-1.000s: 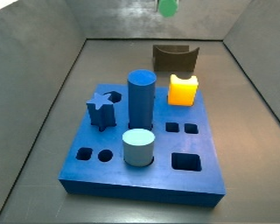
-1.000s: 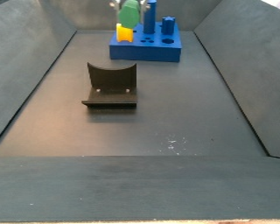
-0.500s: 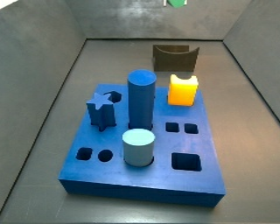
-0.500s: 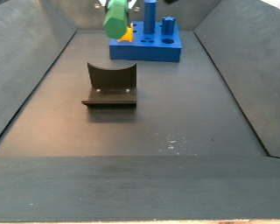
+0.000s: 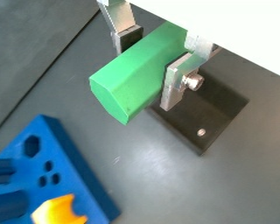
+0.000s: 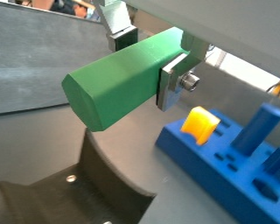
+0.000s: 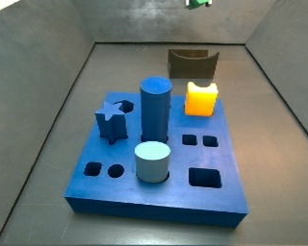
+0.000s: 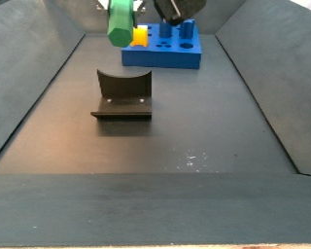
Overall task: Pick up the hexagon object. Move up. Place the hexagon object on the fixture. Regrasp the hexagon object. Move to above the board. Insert the hexagon object.
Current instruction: Place the hexagon object on the fixture.
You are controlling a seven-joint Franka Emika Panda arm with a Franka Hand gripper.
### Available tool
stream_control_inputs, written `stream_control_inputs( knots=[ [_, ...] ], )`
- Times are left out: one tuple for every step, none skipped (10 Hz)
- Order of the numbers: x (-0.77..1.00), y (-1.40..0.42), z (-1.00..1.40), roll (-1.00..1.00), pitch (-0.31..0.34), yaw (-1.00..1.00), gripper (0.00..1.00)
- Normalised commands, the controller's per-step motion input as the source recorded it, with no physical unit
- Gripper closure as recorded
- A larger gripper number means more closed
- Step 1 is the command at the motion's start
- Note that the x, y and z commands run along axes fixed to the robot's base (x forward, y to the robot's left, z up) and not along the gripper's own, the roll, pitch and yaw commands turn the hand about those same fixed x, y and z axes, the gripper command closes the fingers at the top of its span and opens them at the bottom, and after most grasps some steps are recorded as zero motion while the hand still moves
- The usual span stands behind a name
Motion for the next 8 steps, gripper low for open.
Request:
stream_control_inputs(
  knots=[
    [0.08, 0.04, -0.02, -0.43, 0.081, -0.1, 1.0],
    [0.09, 0.04, -0.02, -0.28, 0.08, -0.1, 1.0],
    [0.13, 0.13, -1.0, -1.0, 0.273, -0.1, 1.0],
    [0.13, 0.14, -1.0, -1.0, 0.261, -0.11, 1.0],
    [0.15, 0.14, -1.0, -1.0, 0.272, -0.17, 1.0],
    [0.16, 0.14, -1.0, -0.85, 0.238, -0.21, 1.0],
    [0.17, 0.14, -1.0, -0.69, 0.183, -0.24, 1.0],
    [0.17, 0.14, -1.0, -0.58, 0.145, -0.25, 1.0]
  ],
)
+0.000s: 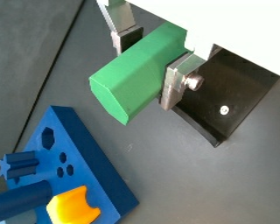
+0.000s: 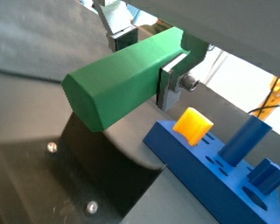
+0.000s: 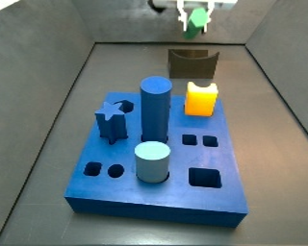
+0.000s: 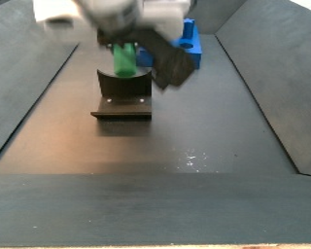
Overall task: Pick up the hexagon object. Move up. Place the hexagon object on the fixture. Regrasp the hexagon object. Move to above the board. Insert the hexagon object.
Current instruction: Place the hexagon object on the fixture.
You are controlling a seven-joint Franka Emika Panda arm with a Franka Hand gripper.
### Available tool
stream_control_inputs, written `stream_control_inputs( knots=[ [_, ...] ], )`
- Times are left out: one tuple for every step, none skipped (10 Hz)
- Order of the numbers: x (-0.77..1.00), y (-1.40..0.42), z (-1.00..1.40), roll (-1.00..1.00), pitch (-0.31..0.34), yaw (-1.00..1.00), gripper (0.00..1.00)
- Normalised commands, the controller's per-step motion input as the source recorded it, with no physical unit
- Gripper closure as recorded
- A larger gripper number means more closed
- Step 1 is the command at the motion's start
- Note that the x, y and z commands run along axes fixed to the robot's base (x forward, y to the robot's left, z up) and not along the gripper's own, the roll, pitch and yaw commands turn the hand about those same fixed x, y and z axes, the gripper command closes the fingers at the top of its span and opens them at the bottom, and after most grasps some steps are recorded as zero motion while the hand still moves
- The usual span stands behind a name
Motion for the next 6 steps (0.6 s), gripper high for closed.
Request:
stream_control_inputs(
  knots=[
    [0.18, 0.15, -1.0, -0.37, 0.078, -0.25, 1.0],
    [0.19, 0.14, -1.0, -0.23, 0.033, -0.24, 1.0],
    [0.17, 0.11, -0.81, -0.15, -0.023, -0.21, 1.0],
    [0.12, 0.09, -0.53, -0.14, -0.062, -0.17, 1.0],
    [0.1, 0.07, -0.35, -0.13, -0.086, -0.14, 1.0],
    [0.1, 0.06, -0.23, -0.12, -0.097, -0.11, 1.0]
  ],
)
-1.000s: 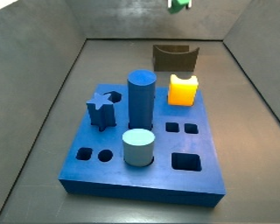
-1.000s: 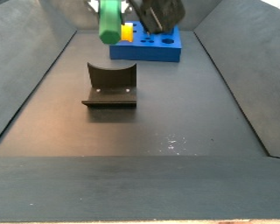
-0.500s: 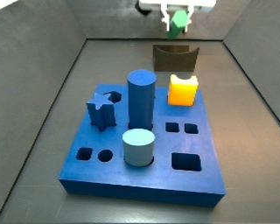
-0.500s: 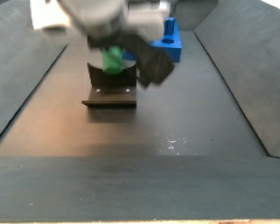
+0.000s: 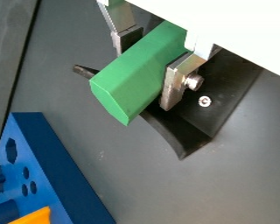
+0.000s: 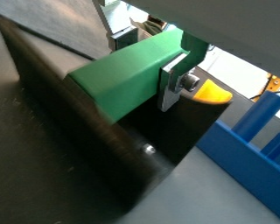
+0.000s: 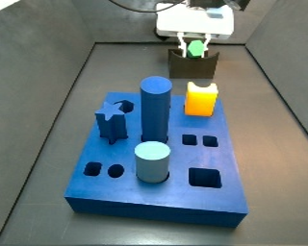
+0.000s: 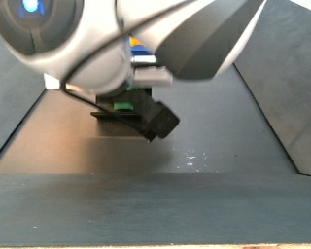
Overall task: Pick up the hexagon object. Move up. Place the hexagon object on the fixture. Regrasp the hexagon object. Move to above the board. Insert the hexagon object.
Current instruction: Place the hexagon object on the fixture, then regrasp the hexagon object.
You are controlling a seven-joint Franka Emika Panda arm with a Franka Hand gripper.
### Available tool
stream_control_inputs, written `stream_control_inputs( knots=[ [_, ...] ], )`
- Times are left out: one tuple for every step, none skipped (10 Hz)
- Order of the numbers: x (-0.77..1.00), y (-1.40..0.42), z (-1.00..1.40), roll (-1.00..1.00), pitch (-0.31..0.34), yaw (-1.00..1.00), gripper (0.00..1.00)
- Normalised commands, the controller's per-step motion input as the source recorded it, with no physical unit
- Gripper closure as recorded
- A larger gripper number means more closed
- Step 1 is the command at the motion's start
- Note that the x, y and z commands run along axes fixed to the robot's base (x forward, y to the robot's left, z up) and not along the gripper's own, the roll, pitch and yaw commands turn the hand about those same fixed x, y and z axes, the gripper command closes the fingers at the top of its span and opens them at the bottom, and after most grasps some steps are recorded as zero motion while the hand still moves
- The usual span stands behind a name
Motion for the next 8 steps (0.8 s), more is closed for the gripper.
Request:
stream_control_inputs(
  knots=[
    [0.0, 0.0, 0.0, 0.0, 0.0, 0.0, 0.0],
    [0.0, 0.0, 1.0, 0.05, 0.014, 0.0, 0.0],
    [-0.01, 0.0, 1.0, 0.05, 0.02, 0.0, 0.0],
    [-0.02, 0.0, 1.0, 0.05, 0.027, 0.0, 0.0],
    [-0.03, 0.0, 1.0, 0.06, 0.043, 0.0, 0.0],
    [-0.03, 0.0, 1.0, 0.05, 0.054, 0.0, 0.0],
    [-0.03, 0.01, 0.91, 0.05, 0.071, 0.0, 0.0],
    [-0.03, 0.01, 0.67, 0.04, 0.082, -0.01, 0.0]
  ],
)
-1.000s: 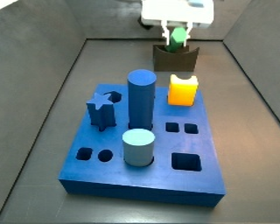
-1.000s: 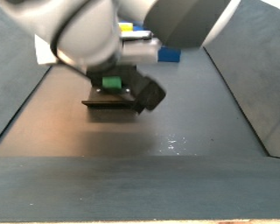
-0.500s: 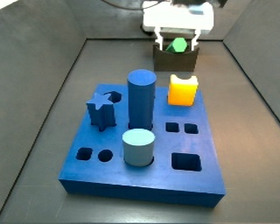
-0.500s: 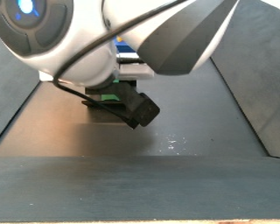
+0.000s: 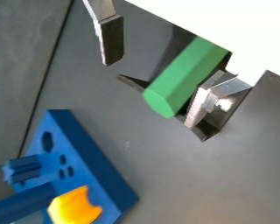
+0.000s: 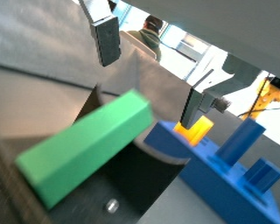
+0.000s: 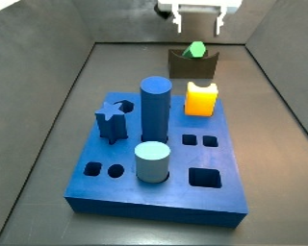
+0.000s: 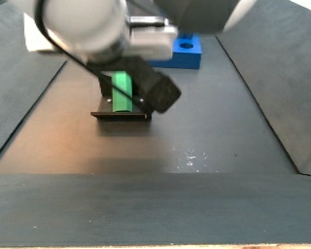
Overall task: Pick up the hexagon object. Move up. Place the hexagon object on the fixture. Regrasp the hexagon object. Move to above the board. Insert the hexagon object.
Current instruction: Regrasp the hexagon object.
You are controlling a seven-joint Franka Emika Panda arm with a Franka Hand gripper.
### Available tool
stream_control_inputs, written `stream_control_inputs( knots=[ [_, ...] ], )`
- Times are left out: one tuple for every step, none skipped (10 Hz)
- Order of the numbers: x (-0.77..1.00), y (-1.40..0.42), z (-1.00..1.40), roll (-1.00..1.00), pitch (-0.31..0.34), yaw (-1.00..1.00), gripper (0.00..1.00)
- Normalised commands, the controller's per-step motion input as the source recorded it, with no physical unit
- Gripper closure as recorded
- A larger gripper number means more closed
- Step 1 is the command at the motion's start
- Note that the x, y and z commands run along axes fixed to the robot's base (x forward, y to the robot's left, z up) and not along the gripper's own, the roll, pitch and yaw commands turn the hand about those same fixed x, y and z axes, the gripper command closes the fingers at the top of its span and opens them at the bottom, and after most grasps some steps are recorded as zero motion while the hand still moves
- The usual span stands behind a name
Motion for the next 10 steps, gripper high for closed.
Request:
stream_control_inputs(
  knots=[
    [-0.02, 0.01, 0.49, 0.05, 0.088, -0.02, 0.0],
    [-0.02, 0.01, 0.3, 0.05, 0.084, -0.03, 0.0],
    [-0.13, -0.82, 1.0, 1.0, 0.042, 0.02, 0.0],
    [-0.13, -0.84, 0.94, 1.0, 0.039, 0.02, 0.0],
    [-0.13, -0.72, 0.82, 1.0, 0.028, 0.02, 0.0],
    [-0.14, -0.63, 0.7, 1.0, 0.022, 0.02, 0.0],
    [-0.09, -0.36, 0.35, 1.0, 0.015, 0.02, 0.0],
    [-0.07, -0.24, 0.2, 1.0, 0.015, 0.02, 0.0],
    [-0.02, -0.05, 0.01, 1.0, 0.015, 0.02, 0.0],
    [0.0, -0.02, 0.02, 1.0, 0.017, 0.02, 0.0]
  ],
)
